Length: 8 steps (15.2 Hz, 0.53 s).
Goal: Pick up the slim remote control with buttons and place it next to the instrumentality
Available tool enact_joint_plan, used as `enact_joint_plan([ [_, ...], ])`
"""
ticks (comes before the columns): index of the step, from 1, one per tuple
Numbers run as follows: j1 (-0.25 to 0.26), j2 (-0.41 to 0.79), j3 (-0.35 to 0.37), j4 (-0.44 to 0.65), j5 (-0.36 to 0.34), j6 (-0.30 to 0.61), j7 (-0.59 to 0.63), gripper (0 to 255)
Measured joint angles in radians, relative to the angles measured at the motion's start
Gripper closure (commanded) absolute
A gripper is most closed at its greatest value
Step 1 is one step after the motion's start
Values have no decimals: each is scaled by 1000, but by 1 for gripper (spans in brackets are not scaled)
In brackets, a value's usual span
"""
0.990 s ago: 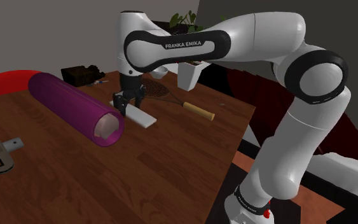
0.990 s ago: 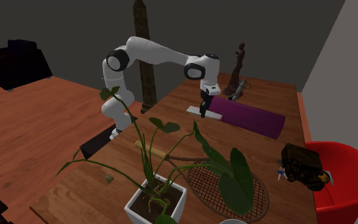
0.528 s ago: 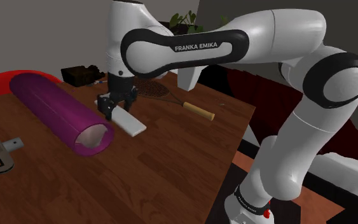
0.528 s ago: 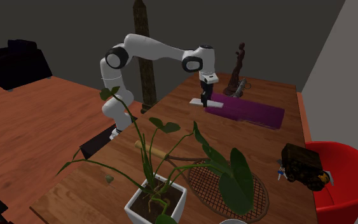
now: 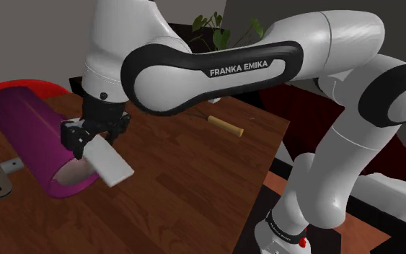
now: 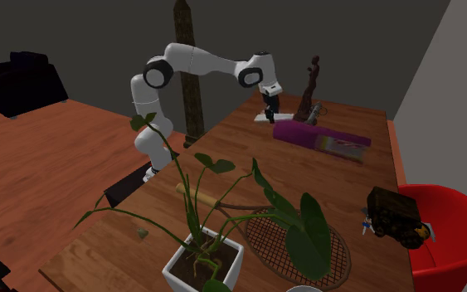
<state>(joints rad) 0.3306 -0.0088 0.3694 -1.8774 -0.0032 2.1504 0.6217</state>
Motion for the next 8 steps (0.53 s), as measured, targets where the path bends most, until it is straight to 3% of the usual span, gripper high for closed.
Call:
enact_joint_plan([
  [3, 42, 28, 42, -2, -8, -206, 82, 255],
  [8, 104, 80, 96, 58, -30, -277, 203, 255],
])
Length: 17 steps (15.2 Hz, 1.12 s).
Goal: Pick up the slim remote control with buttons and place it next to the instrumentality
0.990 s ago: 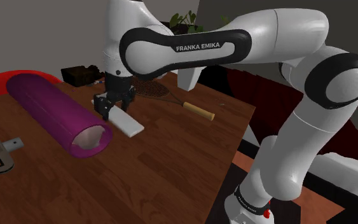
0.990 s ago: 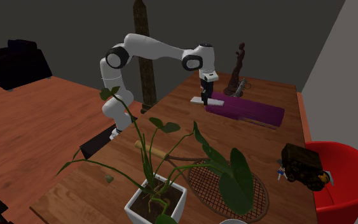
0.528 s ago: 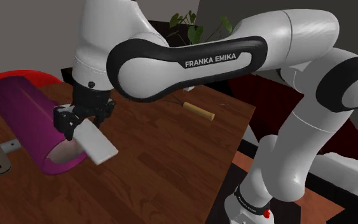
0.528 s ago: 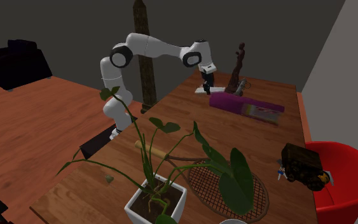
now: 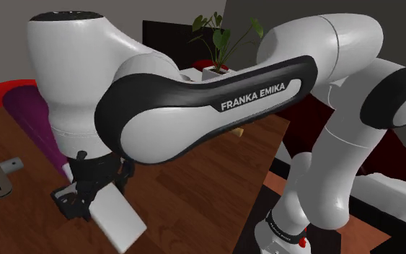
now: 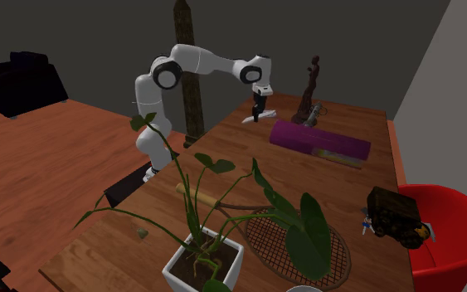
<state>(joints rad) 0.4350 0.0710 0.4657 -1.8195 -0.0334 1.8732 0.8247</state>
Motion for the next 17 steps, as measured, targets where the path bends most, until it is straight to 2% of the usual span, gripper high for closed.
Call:
enact_joint_plan([
  [7, 110, 124, 66, 144, -66, -42, 185, 255],
  [13, 236, 263, 101, 309, -144, -91, 341, 255],
  [17, 247, 282, 100, 286, -155, -54, 360, 255],
])
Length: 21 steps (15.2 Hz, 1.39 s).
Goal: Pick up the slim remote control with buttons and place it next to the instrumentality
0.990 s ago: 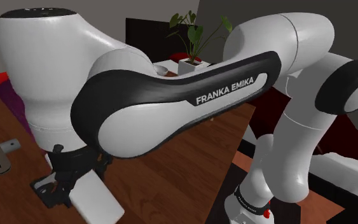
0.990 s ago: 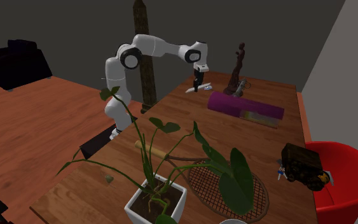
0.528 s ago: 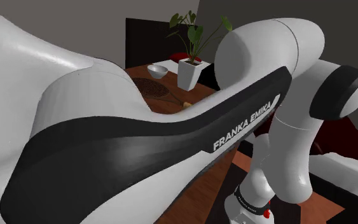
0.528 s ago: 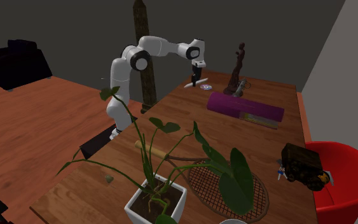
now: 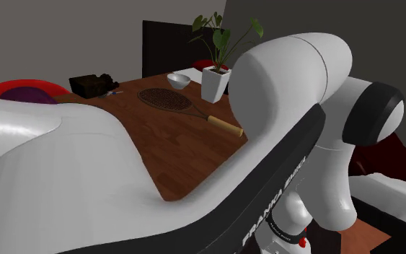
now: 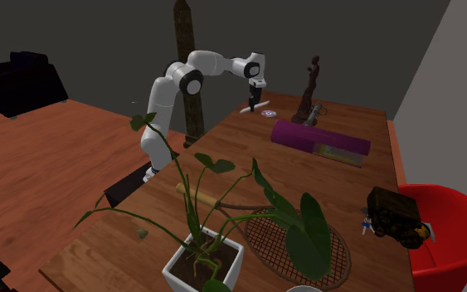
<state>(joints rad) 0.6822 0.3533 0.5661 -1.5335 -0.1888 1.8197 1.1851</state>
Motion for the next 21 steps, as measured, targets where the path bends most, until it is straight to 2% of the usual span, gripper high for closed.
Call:
enact_joint_plan([
  [10, -4, 23, -10, -97, -19, 120, 14, 255],
  [16, -3, 26, -11, -101, -20, 125, 15, 255],
  [17, -3, 27, -11, -100, -20, 125, 15, 0],
  [21, -1, 28, -10, -101, -20, 125, 15, 0],
])
